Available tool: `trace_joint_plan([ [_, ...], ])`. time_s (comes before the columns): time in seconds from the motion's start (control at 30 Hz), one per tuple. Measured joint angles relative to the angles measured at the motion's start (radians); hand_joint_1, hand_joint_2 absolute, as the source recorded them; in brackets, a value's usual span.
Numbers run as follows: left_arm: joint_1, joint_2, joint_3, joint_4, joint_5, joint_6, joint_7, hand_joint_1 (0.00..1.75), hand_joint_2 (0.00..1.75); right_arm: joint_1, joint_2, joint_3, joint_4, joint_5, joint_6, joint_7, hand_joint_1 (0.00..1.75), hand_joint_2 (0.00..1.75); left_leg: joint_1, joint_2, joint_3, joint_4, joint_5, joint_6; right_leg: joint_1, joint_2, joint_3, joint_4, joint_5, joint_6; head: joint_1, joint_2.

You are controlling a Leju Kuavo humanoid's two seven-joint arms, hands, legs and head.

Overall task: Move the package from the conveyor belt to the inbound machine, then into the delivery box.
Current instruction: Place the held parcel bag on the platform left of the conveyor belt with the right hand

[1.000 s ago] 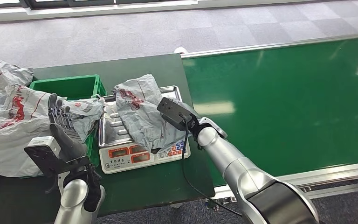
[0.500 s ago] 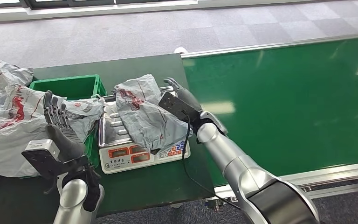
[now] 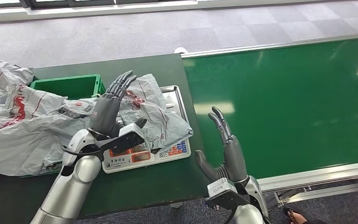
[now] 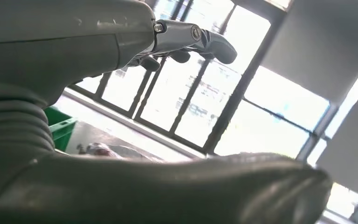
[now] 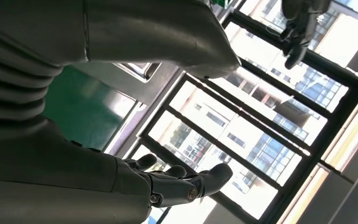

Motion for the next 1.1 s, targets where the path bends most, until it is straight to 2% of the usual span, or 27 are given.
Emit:
trace_joint_plan([
  [0.13, -0.200, -0.002, -0.119, 0.253, -0.084, -0.045, 0.001, 0.00, 0.00, 0.028, -0.031, -0.002, -0.042, -0.020, -0.018, -0.001, 0.00, 1.75, 0.000, 0.005, -0.003, 0.002, 0.005, 0.002, 0.000, 0.006, -0.003, 0.000, 0.005, 0.001, 0.000, 0.000],
  [0.27, -0.353, -0.015, -0.220, 0.479, -0.118, -0.048, 0.020, 0.00, 1.75, 0.033, -0.050, 0.004, -0.051, -0.057, -0.026, -0.011, 0.00, 1.75, 0.000, 0.008, -0.004, 0.002, 0.006, 0.002, 0.000, 0.007, -0.004, 0.000, 0.008, 0.000, 0.000, 0.000],
  [0.4, -0.436, -0.034, -0.290, 0.657, -0.123, -0.128, 0.064, 0.00, 1.75, 0.003, -0.053, 0.039, -0.044, -0.082, -0.011, -0.014, 0.00, 1.75, 0.000, 0.008, -0.004, 0.002, 0.007, 0.002, 0.000, 0.007, -0.004, 0.001, 0.009, 0.000, 0.000, 0.000],
  [0.6, -0.480, -0.054, -0.359, 0.823, -0.145, -0.189, 0.093, 0.00, 1.75, -0.053, -0.052, 0.099, -0.015, -0.094, 0.022, -0.010, 0.00, 1.75, 0.000, 0.006, -0.005, 0.002, 0.008, 0.002, 0.000, 0.007, -0.004, 0.001, 0.009, 0.000, 0.000, 0.000],
  [0.87, -0.496, -0.069, -0.398, 0.916, -0.170, -0.202, 0.127, 0.00, 1.75, -0.070, -0.045, 0.131, 0.010, -0.080, 0.046, -0.010, 0.00, 1.75, 0.000, 0.005, -0.007, 0.002, 0.008, 0.002, 0.000, 0.006, -0.004, 0.001, 0.008, 0.000, 0.000, 0.000],
  [1.07, -0.480, -0.078, -0.426, 0.962, -0.207, -0.201, 0.155, 0.02, 1.75, -0.084, -0.033, 0.132, 0.026, -0.060, 0.077, -0.007, 0.00, 1.75, 0.000, 0.005, -0.009, 0.000, 0.005, 0.002, 0.000, 0.005, 0.002, 0.000, 0.006, 0.000, 0.000, 0.000],
  [1.1, -0.476, -0.079, -0.427, 0.967, -0.207, -0.201, 0.157, 0.45, 1.75, -0.084, -0.031, 0.132, 0.027, -0.057, 0.082, -0.007, 0.00, 1.75, 0.000, 0.005, -0.008, 0.000, 0.005, 0.002, 0.000, 0.005, 0.003, 0.000, 0.006, 0.000, 0.000, 0.000],
])
